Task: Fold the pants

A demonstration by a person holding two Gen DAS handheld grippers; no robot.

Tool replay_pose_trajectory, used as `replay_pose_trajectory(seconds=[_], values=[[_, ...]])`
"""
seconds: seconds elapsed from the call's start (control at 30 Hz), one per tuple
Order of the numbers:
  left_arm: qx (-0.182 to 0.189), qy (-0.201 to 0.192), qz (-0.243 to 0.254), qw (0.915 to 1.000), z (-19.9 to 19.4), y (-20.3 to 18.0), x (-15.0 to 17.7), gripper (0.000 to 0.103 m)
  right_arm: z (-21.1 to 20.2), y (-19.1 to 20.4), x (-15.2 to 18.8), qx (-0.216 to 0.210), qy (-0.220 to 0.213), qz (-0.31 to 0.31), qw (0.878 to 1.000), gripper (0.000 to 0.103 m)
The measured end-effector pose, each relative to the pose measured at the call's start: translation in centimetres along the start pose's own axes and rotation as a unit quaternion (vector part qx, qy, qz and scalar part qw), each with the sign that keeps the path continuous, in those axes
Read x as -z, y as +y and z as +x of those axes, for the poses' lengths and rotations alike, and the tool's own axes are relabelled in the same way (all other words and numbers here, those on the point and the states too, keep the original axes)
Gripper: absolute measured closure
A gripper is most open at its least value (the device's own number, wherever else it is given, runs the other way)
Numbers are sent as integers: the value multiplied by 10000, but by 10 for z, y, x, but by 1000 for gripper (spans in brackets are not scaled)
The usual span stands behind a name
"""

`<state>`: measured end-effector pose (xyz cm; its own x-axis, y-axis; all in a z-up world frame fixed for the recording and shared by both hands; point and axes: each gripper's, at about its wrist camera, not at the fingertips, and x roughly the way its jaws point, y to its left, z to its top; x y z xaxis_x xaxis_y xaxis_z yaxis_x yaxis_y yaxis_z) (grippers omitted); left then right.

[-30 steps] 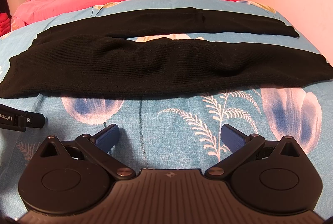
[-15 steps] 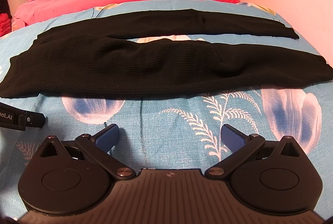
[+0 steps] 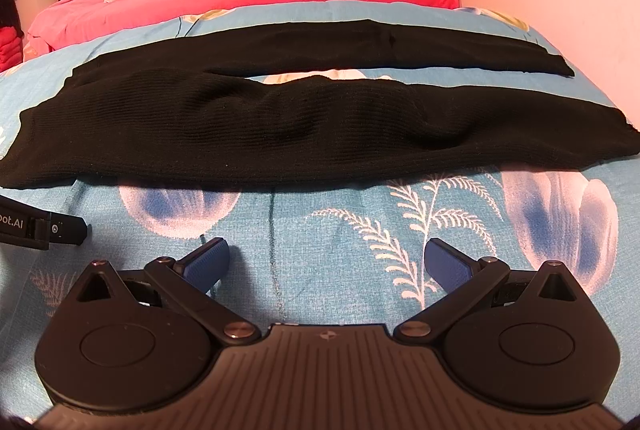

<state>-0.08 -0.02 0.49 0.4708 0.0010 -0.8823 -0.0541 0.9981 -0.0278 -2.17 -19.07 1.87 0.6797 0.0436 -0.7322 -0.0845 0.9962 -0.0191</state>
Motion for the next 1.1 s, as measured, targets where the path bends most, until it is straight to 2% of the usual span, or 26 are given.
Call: replay_pose_trajectory(seconds=[0.83, 0.97, 1.03, 1.1], values=[[47, -6, 71, 10000, 2, 2, -1, 0, -3, 1, 10, 0, -201, -16, 9998, 0], [506, 195, 293, 9981, -8, 6, -5, 0, -5, -4, 15, -253, -325, -226, 9989, 0], [902, 130, 333, 9953, -22, 13, -7, 0, -8, -11, 15, -453, -229, -364, 9980, 0], [1120, -39, 340, 9931, -32, 19, -12, 0, -15, -26, 12, -713, -98, -275, 9970, 0]])
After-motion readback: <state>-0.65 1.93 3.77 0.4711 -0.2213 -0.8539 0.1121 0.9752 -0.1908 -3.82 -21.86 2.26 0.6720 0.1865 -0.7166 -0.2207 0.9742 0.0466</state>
